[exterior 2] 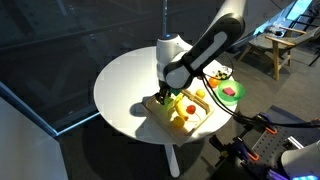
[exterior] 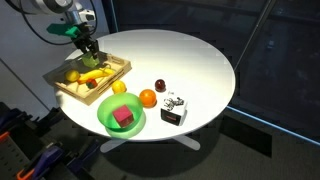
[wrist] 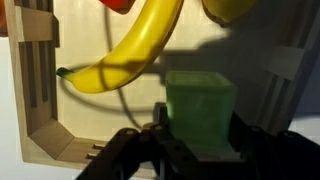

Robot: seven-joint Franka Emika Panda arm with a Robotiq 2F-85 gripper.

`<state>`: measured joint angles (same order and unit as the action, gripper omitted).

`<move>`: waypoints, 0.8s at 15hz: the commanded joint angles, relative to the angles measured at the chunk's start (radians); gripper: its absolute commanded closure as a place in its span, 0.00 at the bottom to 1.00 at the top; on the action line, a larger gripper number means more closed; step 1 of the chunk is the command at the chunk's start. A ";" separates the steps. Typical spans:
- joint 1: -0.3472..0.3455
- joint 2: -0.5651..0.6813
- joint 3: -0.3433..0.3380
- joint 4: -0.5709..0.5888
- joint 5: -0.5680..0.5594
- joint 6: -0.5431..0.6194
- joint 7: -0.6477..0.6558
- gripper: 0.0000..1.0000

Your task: Remove the light green block from the stack in the green bowl and move it into the wooden tray

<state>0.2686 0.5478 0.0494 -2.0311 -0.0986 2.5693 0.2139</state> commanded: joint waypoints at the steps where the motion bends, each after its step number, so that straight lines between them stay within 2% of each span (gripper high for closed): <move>1: 0.002 0.020 -0.001 0.028 -0.004 -0.004 0.002 0.14; 3: 0.001 0.022 0.000 0.030 -0.001 -0.017 0.000 0.01; 12: -0.015 -0.066 0.007 -0.028 0.023 -0.093 0.011 0.00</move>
<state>0.2657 0.5416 0.0494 -2.0265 -0.0953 2.5231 0.2139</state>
